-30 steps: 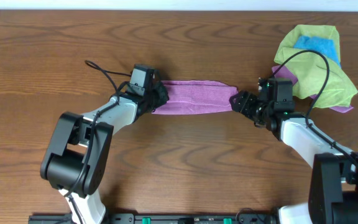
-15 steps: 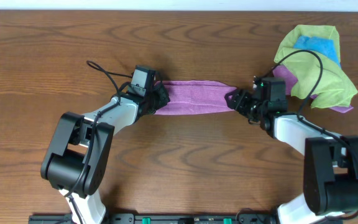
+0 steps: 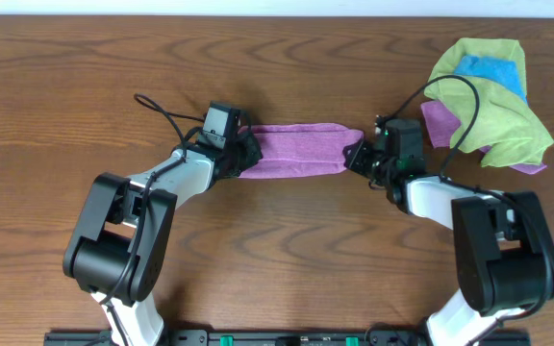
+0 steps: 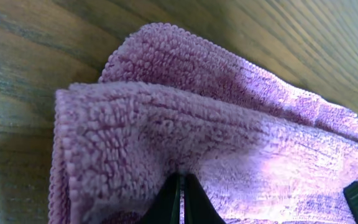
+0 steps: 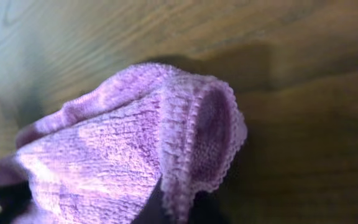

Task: Fold the cloth

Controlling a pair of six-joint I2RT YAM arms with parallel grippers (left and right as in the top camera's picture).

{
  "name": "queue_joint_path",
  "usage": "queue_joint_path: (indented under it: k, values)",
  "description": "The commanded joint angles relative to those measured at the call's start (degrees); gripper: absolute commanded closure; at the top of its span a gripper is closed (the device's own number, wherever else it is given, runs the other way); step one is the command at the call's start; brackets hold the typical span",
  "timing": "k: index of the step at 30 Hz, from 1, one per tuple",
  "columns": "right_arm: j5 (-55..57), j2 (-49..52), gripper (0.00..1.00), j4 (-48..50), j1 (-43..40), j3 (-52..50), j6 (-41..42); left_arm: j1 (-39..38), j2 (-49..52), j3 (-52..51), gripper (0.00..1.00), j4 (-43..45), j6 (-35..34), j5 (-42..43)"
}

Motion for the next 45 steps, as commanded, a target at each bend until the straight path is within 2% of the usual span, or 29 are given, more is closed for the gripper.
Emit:
queue_joint_path:
  k: [1, 16, 21, 29, 37, 45]
  values:
    - [0.39, -0.35, 0.98, 1.49, 0.52, -0.22, -1.07, -0.2, 0.81, 1.05, 0.94, -0.52, 0.96, -0.42]
    - [-1.86, -11.74, 0.98, 2.58, 5.79, 0.09, -2.8, -0.07, 0.81, 1.05, 0.94, -0.52, 0.98, 0.68]
    - [0.13, -11.69, 0.99, 1.16, 9.73, 2.1, -4.9, -0.07, 0.81, 1.05, 0.94, -0.52, 0.98, 0.72]
    - [8.07, -10.08, 0.99, -8.96, 15.32, 10.23, -12.11, -0.07, 0.81, 1.09, 0.94, -0.5, 0.98, 1.16]
    - [8.0, -3.15, 0.99, -11.5, 17.44, 16.13, -12.57, 0.07, -0.44, 1.09, 0.94, -0.74, 1.68, 3.48]
    - [8.41, -2.54, 0.99, -12.48, 19.37, 16.39, -14.8, 4.09, -5.62, 1.09, 0.94, -3.93, 4.07, 3.5]
